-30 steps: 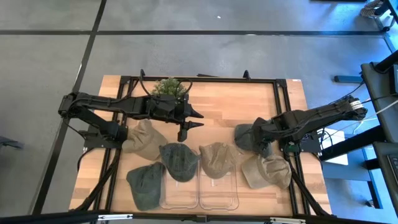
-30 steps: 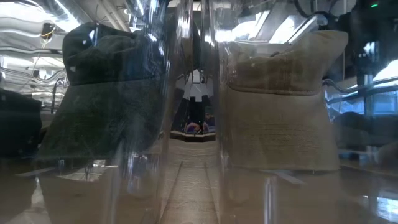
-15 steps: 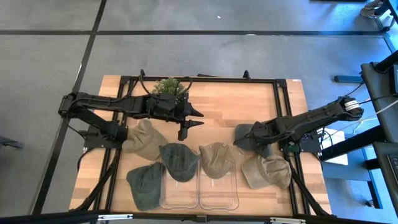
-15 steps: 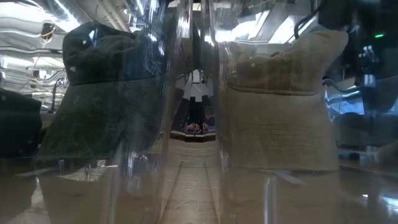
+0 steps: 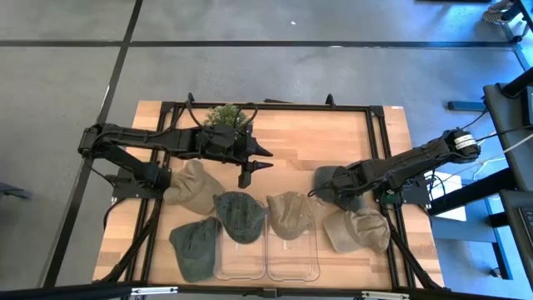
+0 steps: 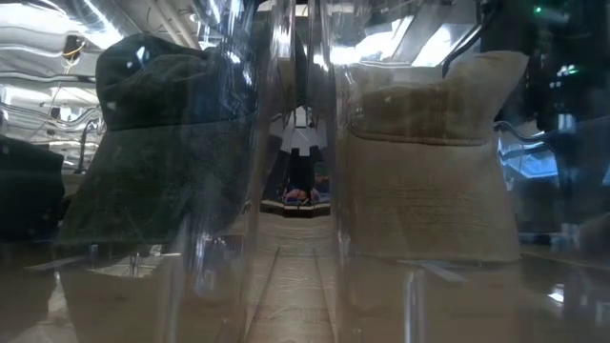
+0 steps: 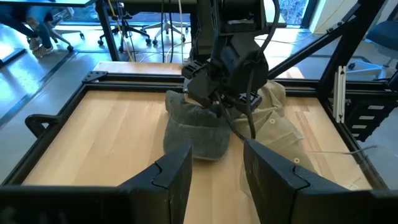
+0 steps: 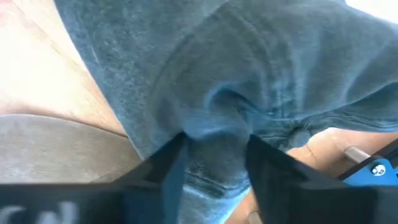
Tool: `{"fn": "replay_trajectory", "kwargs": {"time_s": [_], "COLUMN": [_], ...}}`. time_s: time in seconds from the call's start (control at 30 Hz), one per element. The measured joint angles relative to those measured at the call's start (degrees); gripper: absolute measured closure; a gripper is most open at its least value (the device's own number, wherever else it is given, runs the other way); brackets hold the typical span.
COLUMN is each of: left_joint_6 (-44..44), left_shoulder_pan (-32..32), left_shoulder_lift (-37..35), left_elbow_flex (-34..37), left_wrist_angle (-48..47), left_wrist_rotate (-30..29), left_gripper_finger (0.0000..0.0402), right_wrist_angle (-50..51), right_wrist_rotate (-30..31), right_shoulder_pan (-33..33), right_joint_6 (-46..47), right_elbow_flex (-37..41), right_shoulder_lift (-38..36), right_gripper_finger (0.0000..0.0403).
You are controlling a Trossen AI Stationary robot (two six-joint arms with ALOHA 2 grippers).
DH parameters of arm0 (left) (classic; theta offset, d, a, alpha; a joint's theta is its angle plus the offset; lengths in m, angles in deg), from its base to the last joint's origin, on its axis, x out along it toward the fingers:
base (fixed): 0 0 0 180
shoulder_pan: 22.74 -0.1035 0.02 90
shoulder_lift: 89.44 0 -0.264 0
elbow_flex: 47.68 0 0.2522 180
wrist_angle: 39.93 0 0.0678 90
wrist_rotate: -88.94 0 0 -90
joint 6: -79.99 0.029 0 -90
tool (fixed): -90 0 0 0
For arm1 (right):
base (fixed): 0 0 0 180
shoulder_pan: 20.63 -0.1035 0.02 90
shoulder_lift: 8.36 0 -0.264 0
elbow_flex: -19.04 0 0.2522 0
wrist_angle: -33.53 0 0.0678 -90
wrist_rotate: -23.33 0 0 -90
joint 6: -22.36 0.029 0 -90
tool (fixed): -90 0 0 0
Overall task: Pick & Place hat
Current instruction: Put the top black cap into the left transparent bin
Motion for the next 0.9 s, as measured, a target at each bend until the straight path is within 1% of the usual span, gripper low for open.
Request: {"fn": "replay_trajectory", "kwargs": {"time_s": [0.17,0.2,0.37,0.6,0.67,0.77,0.9], "left_joint_6": [-0.02,-0.02,-0.02,-0.02,-0.02,-1.13,-7.98], "left_shoulder_pan": [0.00,0.00,0.00,0.00,0.00,0.00,-0.48], "left_shoulder_lift": [0.00,0.00,0.00,0.00,0.00,0.00,0.00], "left_elbow_flex": [0.00,0.00,0.00,0.00,0.00,0.00,0.00], "left_wrist_angle": [0.00,0.00,0.00,0.00,0.00,0.00,0.00], "left_wrist_rotate": [0.01,0.00,0.00,0.00,0.00,0.02,0.20], "left_gripper_finger": [0.0263,0.0263,0.0263,0.0262,0.0263,0.0263,0.0263], "right_wrist_angle": [0.95,1.63,7.88,19.34,21.95,25.28,27.47], "right_wrist_rotate": [-0.24,-0.65,-0.33,6.12,8.75,14.79,24.20], "right_shoulder_pan": [0.00,0.00,-0.01,-0.02,-0.02,-0.30,-0.42], "right_joint_6": [-1.68,-2.67,-4.36,-6.74,-9.70,-17.34,-29.39], "right_elbow_flex": [-0.20,-0.65,-4.99,-14.56,-18.15,-23.66,-31.08], "right_shoulder_lift": [0.00,0.04,0.01,-1.06,-1.08,-1.09,-0.98], "right_gripper_finger": [0.0379,0.0388,0.0389,0.0395,0.0396,0.0397,0.0397]}}
